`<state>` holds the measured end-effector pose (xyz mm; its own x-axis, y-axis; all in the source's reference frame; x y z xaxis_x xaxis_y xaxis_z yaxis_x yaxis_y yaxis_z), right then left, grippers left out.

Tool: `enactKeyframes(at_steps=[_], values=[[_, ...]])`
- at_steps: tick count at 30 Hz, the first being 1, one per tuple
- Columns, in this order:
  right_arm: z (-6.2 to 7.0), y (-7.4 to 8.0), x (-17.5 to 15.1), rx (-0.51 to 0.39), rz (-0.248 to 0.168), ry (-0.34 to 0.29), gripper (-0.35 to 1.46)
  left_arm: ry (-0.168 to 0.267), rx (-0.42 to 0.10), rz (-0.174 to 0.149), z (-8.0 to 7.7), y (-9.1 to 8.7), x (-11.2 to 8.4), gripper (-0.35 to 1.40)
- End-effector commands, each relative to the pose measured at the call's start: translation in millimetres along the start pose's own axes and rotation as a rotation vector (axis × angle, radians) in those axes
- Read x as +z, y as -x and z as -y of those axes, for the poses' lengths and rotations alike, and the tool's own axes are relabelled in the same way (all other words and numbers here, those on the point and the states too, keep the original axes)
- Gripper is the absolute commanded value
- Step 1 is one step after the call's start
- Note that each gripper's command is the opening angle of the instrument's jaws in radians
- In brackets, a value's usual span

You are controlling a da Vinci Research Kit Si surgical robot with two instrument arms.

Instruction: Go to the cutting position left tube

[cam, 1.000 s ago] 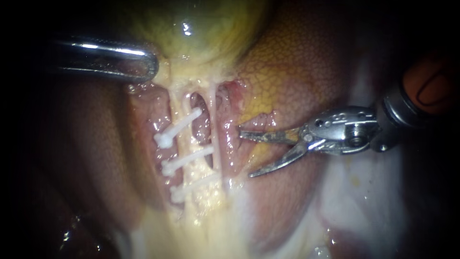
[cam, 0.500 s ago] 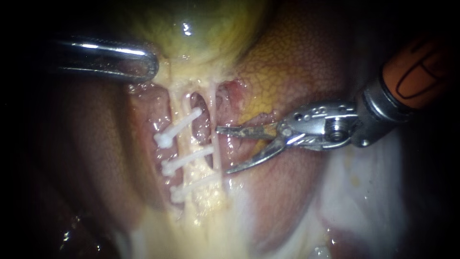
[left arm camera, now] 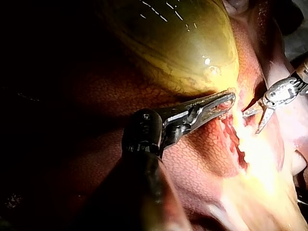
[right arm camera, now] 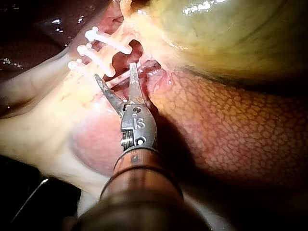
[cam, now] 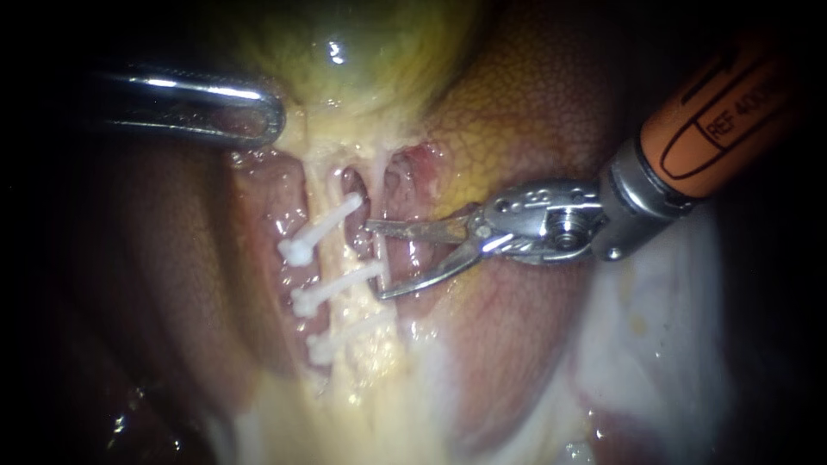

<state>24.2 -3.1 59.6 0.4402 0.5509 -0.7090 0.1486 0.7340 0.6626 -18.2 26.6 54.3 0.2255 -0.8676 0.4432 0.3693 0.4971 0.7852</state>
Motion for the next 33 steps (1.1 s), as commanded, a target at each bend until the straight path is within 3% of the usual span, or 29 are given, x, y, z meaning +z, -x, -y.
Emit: enactKeyframes(at_steps=[1, 15, 20, 26, 33], values=[[-0.1, -0.1, 0.1, -0.001, 0.001, -0.006, 1.17, 0.001, 0.0, 0.0, 0.0, 0.0, 0.0, -0.35], [-1.1, -1.4, 2.1, 0.003, -0.097, -0.209, 1.16, 0.001, 0.001, 0.001, -0.2, -0.1, 0.2, -0.35], [-0.8, -2.1, 3.2, 0.005, -0.137, -0.275, 1.11, 0.001, 0.001, 0.001, -0.3, -0.1, 0.3, -0.35], [-0.3, -3.0, 4.9, -0.009, -0.147, -0.331, 1.06, 0.002, 0.001, 0.001, -0.3, -0.1, 0.4, -0.35], [0.2, -4.0, 6.3, -0.013, -0.202, -0.4, 0.96, 0.002, 0.002, 0.001, -0.3, -0.1, 0.5, -0.35]])
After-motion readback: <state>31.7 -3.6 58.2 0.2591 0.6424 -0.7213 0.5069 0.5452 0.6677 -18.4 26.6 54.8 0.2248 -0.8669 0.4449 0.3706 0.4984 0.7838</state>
